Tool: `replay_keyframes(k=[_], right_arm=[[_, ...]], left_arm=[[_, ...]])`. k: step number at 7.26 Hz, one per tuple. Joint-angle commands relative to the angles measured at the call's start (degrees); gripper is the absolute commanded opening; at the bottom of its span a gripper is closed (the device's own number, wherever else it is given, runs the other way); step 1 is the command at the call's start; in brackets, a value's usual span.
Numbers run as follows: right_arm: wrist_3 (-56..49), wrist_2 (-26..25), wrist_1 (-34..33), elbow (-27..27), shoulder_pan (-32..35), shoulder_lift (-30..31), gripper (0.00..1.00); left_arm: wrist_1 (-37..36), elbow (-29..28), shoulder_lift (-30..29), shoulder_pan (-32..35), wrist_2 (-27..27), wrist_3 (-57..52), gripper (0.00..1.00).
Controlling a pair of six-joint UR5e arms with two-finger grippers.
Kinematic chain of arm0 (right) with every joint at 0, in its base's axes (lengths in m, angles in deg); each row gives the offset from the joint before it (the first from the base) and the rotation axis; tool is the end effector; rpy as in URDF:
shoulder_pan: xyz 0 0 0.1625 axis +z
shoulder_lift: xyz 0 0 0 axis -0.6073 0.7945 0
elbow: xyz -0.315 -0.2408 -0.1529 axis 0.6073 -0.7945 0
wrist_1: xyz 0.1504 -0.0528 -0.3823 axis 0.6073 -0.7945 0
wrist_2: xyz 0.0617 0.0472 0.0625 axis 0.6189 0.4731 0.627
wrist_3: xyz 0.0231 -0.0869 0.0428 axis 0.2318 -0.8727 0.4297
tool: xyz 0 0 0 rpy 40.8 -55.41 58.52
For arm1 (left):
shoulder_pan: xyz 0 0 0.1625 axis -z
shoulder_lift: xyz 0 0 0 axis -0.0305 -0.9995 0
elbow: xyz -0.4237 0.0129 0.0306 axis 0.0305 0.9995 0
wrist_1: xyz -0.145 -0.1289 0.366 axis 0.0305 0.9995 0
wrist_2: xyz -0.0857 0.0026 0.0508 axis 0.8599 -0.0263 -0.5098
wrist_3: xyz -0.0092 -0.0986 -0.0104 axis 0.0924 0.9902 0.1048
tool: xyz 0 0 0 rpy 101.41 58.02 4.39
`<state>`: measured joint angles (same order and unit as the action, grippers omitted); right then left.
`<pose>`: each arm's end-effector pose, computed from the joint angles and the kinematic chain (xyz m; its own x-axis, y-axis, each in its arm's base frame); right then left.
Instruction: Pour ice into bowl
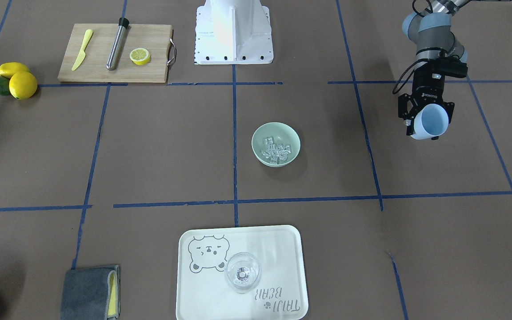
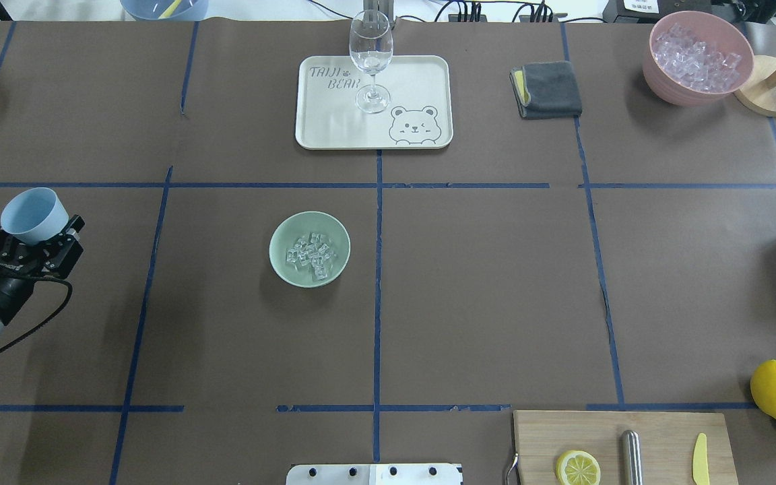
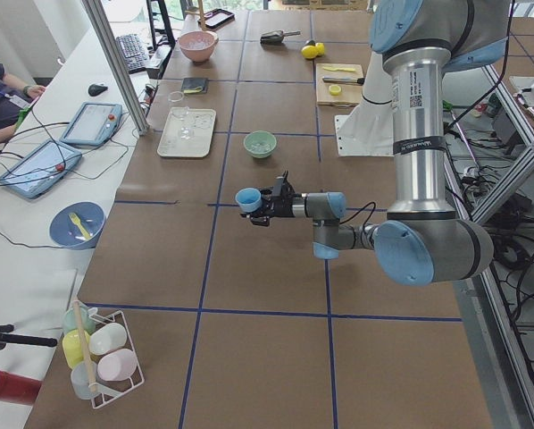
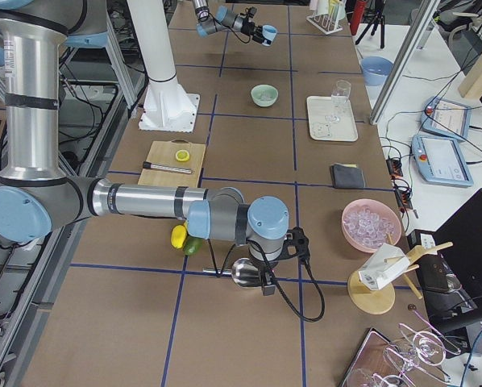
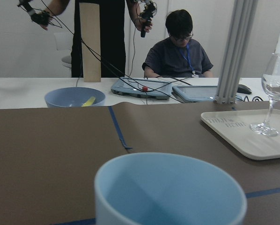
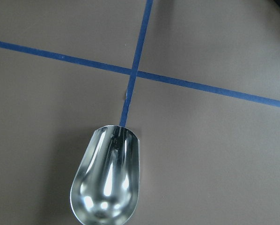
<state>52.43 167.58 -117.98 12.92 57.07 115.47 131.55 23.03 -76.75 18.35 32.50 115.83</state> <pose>0.0994 -0.4509 0.6584 0.7085 -0.1978 0.6774 0.1197 0.9797 0.1609 0.2977 -0.3327 0.5690 0.6619 0.1605 -0.7322 0.6748 0.2978 0.6753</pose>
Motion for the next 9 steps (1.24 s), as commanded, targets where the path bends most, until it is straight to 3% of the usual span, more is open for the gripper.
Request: replay_keyframes(k=[1,4,9], right_arm=[[-0.11,-0.07,0.00,0.03,0.36,0.00,1.00],[-0.02,-0.07,0.00,0.03,0.45,0.18,1.00],[0.06,-0.07,0.00,-0.06,0.54,0.26,1.00]], left_arm=[[0.60,-3.79,-0.32,-0.32,-2.50,5.50,0.00],[0.42,-8.53,-0.76,-0.50,-0.30,8.86,0.00],[0.42,-12.76,-3.05,-1.11,-4.16,11.69,0.10]])
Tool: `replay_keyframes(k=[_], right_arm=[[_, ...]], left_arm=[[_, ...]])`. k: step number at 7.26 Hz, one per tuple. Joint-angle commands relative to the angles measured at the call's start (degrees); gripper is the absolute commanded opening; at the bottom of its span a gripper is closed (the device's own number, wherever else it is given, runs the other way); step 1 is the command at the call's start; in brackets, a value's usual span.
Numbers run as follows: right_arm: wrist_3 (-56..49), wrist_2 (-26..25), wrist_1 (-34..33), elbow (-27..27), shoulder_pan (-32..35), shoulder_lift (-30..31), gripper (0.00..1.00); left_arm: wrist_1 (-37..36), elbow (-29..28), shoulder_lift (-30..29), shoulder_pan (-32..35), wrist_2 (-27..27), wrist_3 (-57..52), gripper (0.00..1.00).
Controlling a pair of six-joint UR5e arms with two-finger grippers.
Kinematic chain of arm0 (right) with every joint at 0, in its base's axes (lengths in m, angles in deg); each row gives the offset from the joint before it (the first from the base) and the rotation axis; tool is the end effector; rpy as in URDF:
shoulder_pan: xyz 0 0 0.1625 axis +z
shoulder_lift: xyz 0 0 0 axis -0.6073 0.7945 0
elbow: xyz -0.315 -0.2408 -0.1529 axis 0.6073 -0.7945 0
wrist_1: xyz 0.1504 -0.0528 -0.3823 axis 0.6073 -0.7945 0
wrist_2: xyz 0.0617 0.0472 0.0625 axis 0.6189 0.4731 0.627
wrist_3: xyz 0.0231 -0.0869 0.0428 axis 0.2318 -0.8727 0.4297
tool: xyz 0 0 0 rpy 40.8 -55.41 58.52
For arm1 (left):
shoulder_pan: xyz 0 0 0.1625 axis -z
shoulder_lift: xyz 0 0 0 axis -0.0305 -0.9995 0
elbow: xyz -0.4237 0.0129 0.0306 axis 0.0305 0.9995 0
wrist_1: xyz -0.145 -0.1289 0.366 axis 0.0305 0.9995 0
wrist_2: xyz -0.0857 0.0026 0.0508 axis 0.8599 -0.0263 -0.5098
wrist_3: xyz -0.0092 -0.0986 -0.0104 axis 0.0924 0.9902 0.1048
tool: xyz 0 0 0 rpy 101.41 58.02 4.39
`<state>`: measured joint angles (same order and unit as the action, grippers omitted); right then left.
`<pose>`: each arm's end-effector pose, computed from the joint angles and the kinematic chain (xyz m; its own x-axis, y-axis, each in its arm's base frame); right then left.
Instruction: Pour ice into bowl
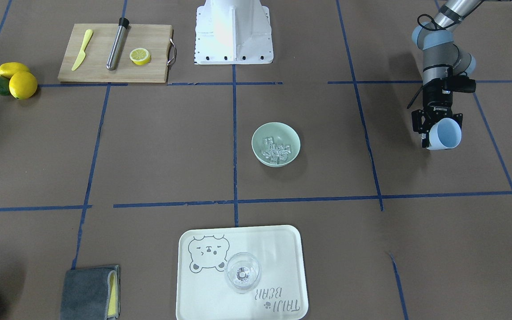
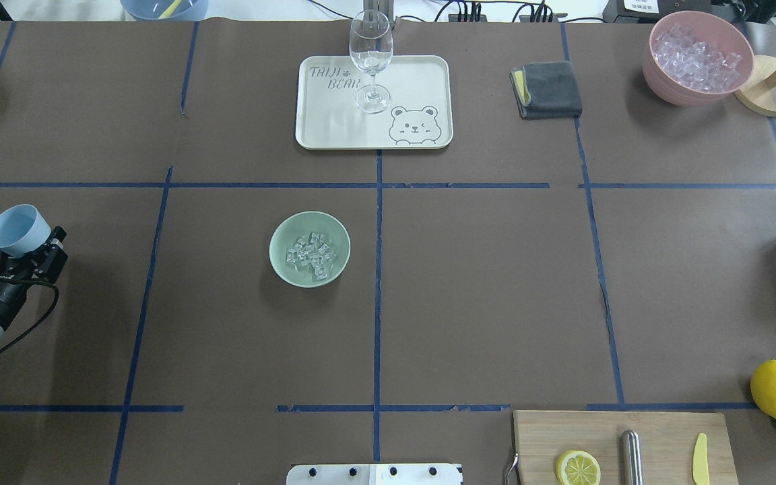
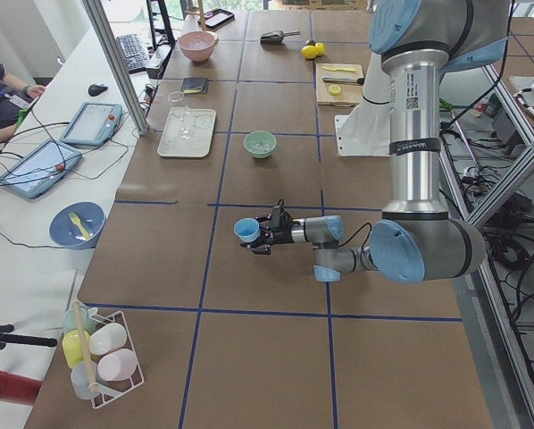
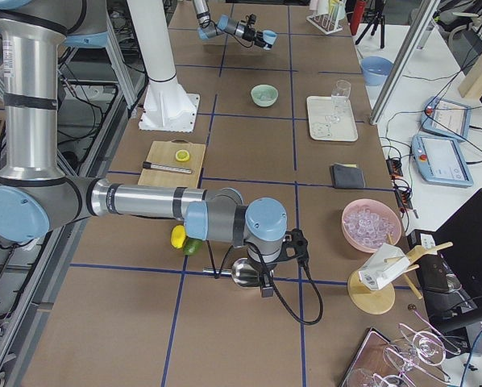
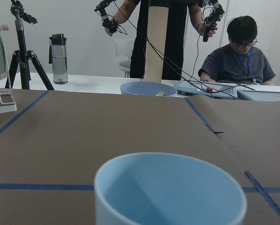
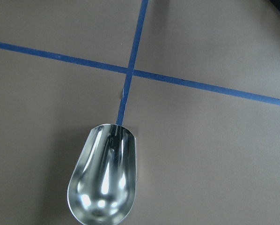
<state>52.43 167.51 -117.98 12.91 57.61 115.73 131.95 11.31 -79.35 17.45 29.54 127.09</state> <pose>0.1035 -0.4477 0.6606 0.7109 -0.1879 0.6778 0.1106 0.9815 0.1561 0.3121 -0.3346 0.6431 0.6391 0.0461 -0.7678 0.7186 0.3202 0.6174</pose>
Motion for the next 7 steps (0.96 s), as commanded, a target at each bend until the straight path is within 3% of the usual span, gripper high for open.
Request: replay_keyframes(k=[1,4,5,6,7], right_arm=[[-0.02,0.00,0.00,-0.04,0.01,0.00,1.00],[-0.02,0.00,0.00,-0.04,0.01,0.27,1.00],[-0.02,0.00,0.00,-0.04,0.01,0.27,1.00],[-0.02,0.00,0.00,-0.04,0.01,0.27,1.00],[-0.02,0.00,0.00,-0.04,0.27,0.27,1.00]], left_arm=[[0.02,-1.49,-0.45,-0.65,-1.38,0.61,0.15],[-0.50,-2.72,-0.36,-2.50,-1.56,0.35,0.29],[-0.59,-3.42,-0.36,-2.77,-1.56,0.26,0.39],[-0.51,-3.43,-0.36,-2.94,-1.56,0.17,0.57],[-0.51,-3.34,-0.36,-3.03,-1.65,0.17,0.89]])
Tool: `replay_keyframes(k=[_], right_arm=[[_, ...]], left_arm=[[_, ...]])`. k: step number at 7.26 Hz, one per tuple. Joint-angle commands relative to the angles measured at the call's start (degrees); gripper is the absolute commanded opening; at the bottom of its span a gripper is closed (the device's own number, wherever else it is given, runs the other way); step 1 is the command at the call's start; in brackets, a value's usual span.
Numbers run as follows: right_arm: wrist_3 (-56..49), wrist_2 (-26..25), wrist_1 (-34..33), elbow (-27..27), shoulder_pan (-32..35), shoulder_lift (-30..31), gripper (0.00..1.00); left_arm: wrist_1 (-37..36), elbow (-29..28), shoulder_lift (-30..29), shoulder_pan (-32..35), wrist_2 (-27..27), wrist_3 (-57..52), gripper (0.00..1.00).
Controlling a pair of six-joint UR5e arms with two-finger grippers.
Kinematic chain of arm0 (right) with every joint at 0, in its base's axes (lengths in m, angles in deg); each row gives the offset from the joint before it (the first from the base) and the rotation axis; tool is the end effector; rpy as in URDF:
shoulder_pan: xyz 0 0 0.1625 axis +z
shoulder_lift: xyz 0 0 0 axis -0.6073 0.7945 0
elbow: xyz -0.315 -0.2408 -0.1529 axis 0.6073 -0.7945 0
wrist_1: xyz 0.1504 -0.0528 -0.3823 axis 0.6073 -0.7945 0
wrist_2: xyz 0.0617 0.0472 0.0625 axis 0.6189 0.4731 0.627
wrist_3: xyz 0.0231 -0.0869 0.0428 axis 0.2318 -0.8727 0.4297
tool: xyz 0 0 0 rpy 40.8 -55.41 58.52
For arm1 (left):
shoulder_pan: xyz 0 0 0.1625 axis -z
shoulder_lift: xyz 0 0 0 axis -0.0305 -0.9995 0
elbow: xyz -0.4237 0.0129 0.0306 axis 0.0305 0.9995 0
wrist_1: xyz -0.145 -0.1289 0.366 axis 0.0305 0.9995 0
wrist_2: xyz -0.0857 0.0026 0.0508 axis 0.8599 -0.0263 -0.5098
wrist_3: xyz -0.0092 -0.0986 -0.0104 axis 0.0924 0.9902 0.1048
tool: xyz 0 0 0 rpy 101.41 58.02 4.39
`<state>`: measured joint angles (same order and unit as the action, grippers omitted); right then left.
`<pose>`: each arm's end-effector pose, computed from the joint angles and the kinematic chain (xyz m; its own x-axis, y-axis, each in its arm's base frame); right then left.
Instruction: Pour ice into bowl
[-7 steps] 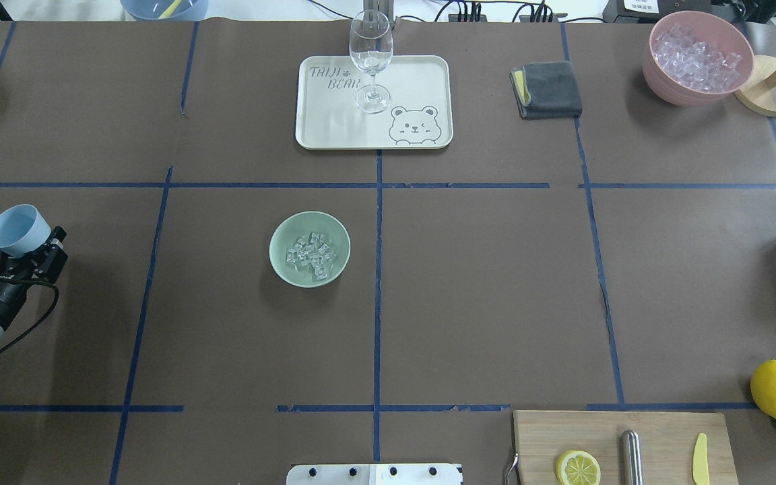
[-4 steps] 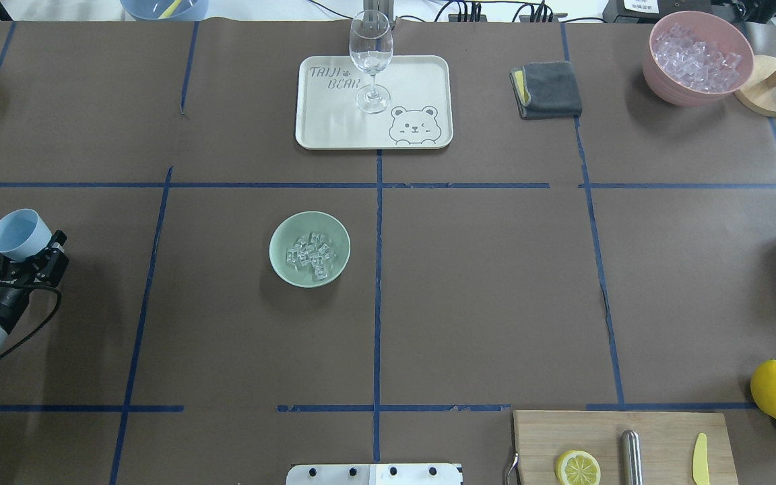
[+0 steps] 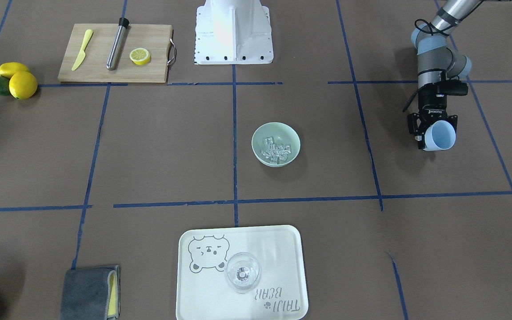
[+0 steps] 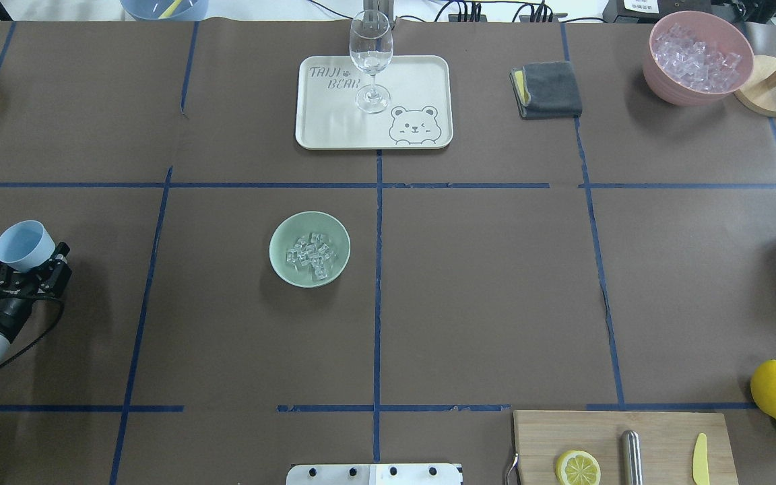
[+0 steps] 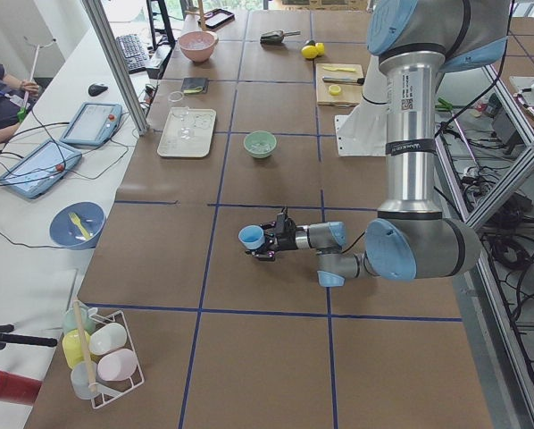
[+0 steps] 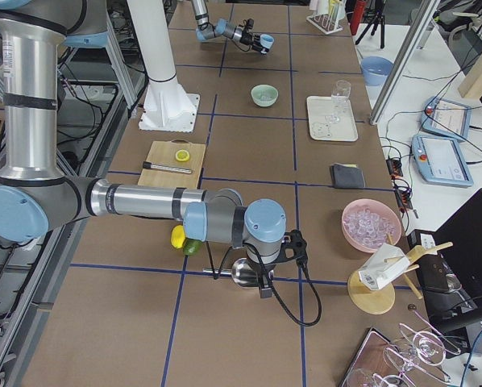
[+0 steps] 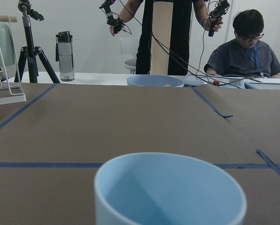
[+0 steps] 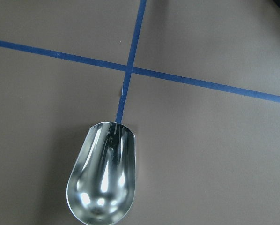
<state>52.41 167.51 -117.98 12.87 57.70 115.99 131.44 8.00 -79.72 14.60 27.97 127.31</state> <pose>0.1040 -0.4452 0.6630 0.7108 -0.1836 0.6790 0.1092 0.9824 0.1513 0.3257 -0.3195 0.6666 0.6802 0.0529 -0.7311 0.6751 0.3434 0.6529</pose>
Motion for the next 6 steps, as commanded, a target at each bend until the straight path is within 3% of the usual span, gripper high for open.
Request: replay_keyframes(k=[1,6], right_arm=[[0.00,0.00,0.00,0.09,0.35,0.02,1.00],[0.00,0.00,0.00,0.18,0.44,0.02,1.00]], left_arm=[[0.09,-0.03,0.09,-0.17,-0.07,-0.05,1.00],[0.88,0.15,0.80,-0.26,-1.91,-0.13,1.00]])
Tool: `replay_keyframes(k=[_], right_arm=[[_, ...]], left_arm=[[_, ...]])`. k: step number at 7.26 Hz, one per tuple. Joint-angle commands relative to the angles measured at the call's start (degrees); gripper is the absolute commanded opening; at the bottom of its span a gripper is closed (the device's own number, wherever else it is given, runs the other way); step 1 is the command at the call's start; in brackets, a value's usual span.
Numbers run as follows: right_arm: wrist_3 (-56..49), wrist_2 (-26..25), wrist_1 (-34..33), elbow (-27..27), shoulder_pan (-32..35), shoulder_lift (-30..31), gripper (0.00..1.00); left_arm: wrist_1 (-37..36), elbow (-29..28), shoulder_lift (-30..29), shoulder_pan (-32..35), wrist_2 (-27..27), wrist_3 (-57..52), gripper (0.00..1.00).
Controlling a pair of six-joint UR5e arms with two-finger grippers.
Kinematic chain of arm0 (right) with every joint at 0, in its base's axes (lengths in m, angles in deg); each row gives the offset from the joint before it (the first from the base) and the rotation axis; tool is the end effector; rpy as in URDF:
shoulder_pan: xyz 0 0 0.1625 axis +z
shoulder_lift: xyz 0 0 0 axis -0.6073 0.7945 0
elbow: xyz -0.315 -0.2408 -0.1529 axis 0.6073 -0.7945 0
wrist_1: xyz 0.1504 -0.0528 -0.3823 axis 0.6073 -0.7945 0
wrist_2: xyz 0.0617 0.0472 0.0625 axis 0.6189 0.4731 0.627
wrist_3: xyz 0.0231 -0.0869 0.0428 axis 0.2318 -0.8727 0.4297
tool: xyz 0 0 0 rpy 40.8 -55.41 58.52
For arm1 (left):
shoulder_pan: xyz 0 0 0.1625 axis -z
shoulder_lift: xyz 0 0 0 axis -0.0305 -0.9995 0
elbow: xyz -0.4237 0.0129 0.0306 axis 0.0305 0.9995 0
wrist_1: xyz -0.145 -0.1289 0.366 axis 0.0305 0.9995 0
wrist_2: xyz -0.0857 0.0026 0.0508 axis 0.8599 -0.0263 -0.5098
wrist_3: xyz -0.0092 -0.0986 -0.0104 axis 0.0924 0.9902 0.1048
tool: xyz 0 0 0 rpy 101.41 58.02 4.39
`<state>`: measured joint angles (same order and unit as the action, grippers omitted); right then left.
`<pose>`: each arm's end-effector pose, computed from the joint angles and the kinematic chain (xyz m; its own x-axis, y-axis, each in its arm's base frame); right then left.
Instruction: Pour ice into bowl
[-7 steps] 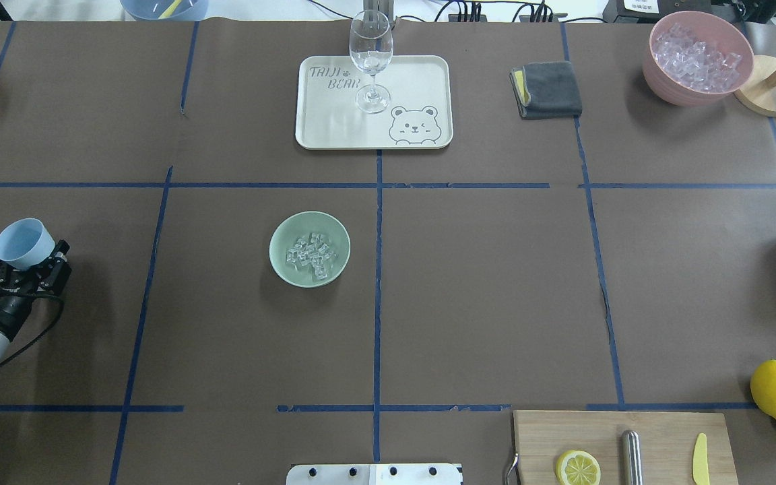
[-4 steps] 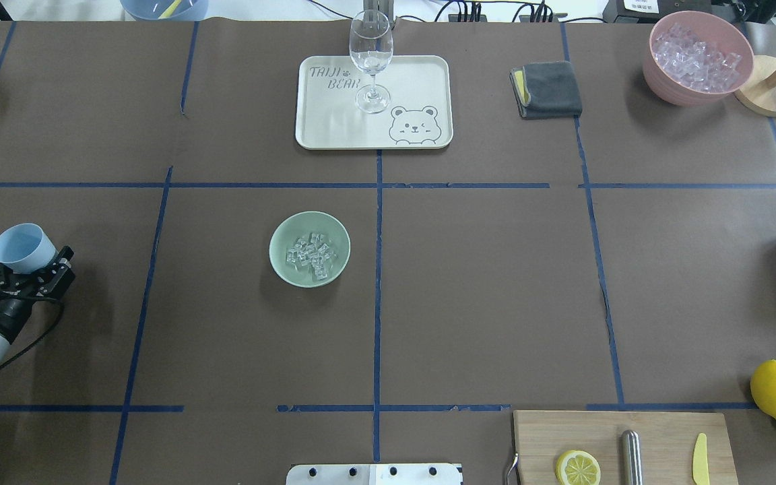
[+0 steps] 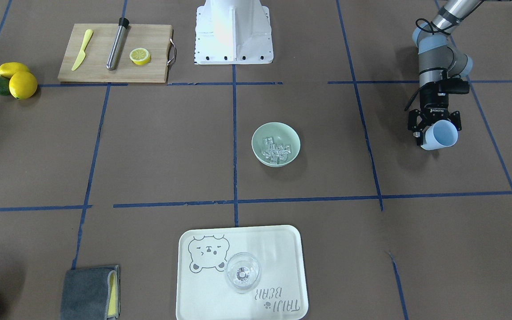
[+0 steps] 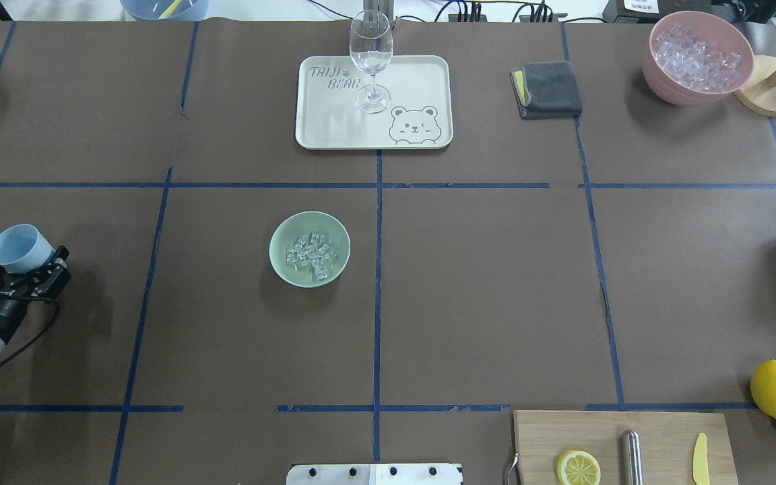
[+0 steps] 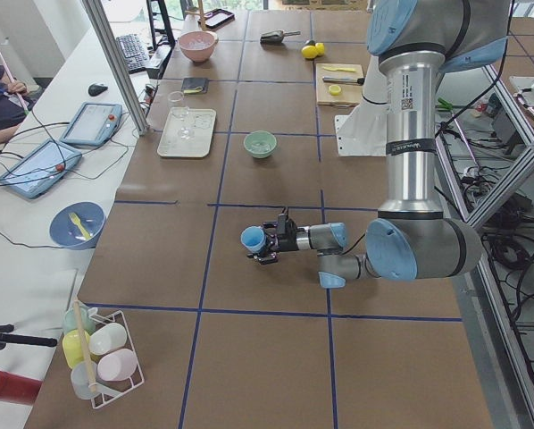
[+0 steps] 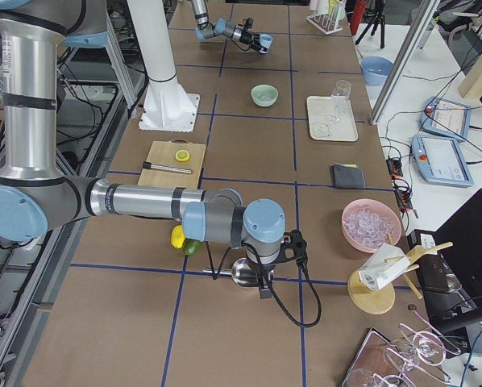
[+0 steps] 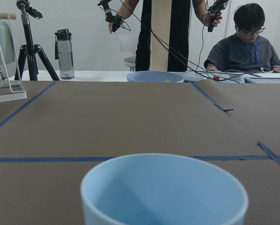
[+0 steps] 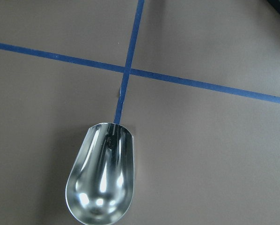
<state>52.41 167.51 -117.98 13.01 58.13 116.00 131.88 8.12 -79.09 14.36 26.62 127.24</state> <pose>0.1073 -0.4445 0.6619 0.7123 -0.1798 0.6784 0.1019 0.9829 0.1535 0.3192 -0.3173 0.6687 0.6844 0.0466 -0.7276 0.6780 0.3263 0.6587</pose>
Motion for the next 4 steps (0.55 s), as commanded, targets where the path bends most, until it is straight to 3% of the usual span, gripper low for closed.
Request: replay_keyframes(k=[1,4], right_arm=[[0.09,0.00,0.00,0.03,0.01,0.00,1.00],[0.09,0.00,0.00,0.03,0.01,0.00,1.00]], left_arm=[[0.53,0.03,0.16,-0.03,-0.57,-0.07,1.00],[0.88,0.20,0.16,-1.34,-0.92,0.02,1.00]])
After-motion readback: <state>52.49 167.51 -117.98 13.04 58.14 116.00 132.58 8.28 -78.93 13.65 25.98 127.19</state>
